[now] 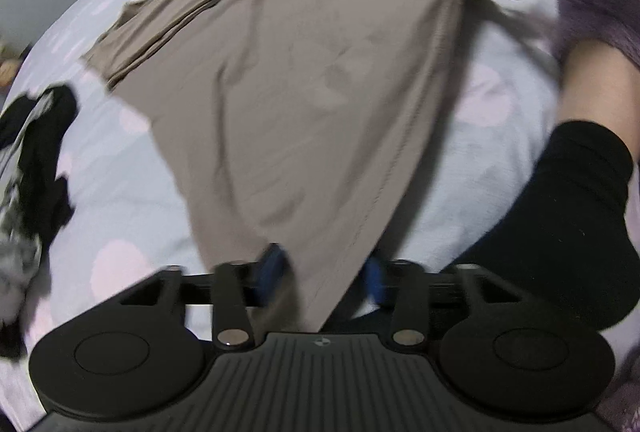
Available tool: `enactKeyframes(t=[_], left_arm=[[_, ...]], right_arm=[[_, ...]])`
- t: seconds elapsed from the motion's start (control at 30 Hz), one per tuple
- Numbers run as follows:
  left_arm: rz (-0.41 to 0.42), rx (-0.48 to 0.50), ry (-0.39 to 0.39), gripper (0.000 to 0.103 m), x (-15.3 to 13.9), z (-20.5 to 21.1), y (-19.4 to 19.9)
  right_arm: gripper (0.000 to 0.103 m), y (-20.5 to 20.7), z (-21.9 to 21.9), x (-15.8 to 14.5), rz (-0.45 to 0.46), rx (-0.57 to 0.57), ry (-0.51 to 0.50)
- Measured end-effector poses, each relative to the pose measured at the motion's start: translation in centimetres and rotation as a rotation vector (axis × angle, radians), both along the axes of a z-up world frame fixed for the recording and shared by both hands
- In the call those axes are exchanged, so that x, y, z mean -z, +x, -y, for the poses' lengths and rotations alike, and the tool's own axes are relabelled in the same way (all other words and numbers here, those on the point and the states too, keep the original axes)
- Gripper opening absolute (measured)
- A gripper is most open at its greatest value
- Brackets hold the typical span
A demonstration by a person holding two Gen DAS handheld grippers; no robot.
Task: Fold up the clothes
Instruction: 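Lift the hem with both grippers and carry it toward the collar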
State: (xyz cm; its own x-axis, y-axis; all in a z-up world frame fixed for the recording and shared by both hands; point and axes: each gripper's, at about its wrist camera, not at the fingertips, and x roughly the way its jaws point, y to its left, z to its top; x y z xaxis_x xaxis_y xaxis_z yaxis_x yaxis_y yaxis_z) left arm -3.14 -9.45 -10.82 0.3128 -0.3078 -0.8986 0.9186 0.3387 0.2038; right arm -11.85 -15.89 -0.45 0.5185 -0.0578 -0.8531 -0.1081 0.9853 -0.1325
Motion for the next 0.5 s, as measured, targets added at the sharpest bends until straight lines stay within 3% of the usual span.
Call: enactKeyframes(t=[0.03,0.1,0.2,0.5], left_arm=[[0.018,-0.026,-0.002,0.021,0.0,-0.2,-0.1],[0.054,-0.08,-0.003,0.003,-0.1,-0.5,-0.1],[0.126,-0.151,-0.044,0.001,-1.0,-1.4,-0.3],[0.317,-0.255,-0.272,0.001,-8.3,-3.1,-1.8]], right_arm=[[0.006,-0.2,0.0,0.0,0.002,0.001,0.001],[0.006,-0.7,-0.1,0.1,0.011,0.006,-0.003],[0.006,-1.7,-0.5,0.0,0.038,0.014,-0.02],[0.006,-5.5,-2.6,-3.4,0.198,0.026,-0.163]])
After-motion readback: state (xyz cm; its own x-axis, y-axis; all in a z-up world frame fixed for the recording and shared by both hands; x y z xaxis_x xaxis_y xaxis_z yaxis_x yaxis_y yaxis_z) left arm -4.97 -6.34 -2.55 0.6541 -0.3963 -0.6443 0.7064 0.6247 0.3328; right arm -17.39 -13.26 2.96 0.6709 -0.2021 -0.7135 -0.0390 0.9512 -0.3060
